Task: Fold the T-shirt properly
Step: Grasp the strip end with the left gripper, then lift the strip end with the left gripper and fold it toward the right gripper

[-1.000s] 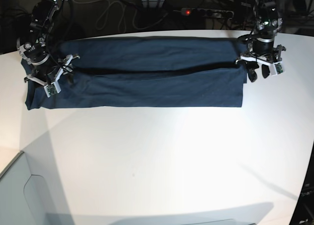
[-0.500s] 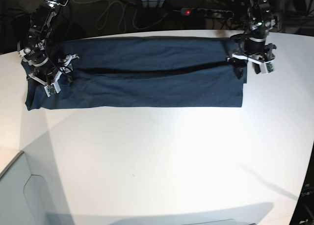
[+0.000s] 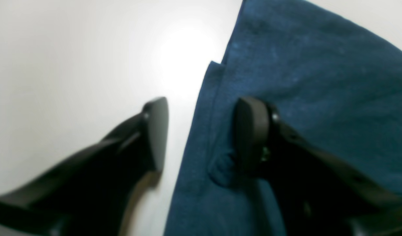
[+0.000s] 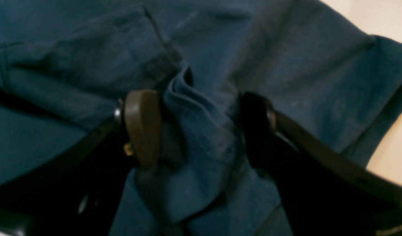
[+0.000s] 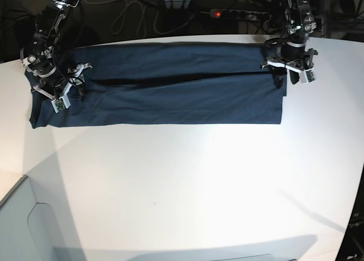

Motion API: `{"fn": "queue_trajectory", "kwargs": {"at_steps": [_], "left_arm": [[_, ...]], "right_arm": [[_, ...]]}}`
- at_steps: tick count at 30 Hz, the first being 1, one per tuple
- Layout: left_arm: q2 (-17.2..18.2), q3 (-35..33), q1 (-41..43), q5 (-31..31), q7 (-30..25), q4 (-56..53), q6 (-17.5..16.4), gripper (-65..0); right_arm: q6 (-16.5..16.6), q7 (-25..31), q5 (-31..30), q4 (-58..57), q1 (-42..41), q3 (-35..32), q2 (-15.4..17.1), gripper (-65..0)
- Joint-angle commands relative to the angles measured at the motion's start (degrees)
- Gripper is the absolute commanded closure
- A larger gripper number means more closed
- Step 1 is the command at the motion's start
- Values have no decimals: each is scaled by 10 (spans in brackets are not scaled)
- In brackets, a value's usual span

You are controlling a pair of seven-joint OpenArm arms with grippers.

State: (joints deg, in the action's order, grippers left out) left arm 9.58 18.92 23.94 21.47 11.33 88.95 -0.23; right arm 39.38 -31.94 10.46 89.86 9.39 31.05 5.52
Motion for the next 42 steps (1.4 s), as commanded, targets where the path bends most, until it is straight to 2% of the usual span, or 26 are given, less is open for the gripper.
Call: {"fn": "queue_trajectory", "kwargs": {"at_steps": [1, 8, 11, 20, 24, 28, 33, 38, 42], "left_arm": [[4, 1, 3, 2, 13, -1, 1, -274], [6, -21, -15, 3, 9, -27, 1, -97], [5, -21, -31, 3, 10, -43, 0, 0], [7, 8, -19, 3, 10, -10, 0, 0], [4, 34, -1, 3, 15, 56, 0, 0], [3, 29, 24, 3, 15, 135, 0, 0], [-33, 28, 27, 0, 15, 206, 0, 0], [-43, -33, 28, -4, 15, 239, 1, 0], [-46, -108, 29, -5, 15, 241, 2, 0]], "right_arm": [[6, 9, -4, 8, -6, 1, 6, -364], [6, 9, -4, 8, -6, 1, 6, -364], [6, 9, -3, 8, -5, 1, 6, -364], [6, 9, -3, 8, -3, 1, 6, -365], [6, 9, -3, 8, -5, 1, 5, -368], [6, 9, -3, 8, -5, 0, 2, -368], [6, 9, -3, 8, -3, -29, 6, -365], [6, 9, -2, 8, -1, -36, 4, -365], [6, 9, -2, 8, -1, -36, 3, -365]]}}
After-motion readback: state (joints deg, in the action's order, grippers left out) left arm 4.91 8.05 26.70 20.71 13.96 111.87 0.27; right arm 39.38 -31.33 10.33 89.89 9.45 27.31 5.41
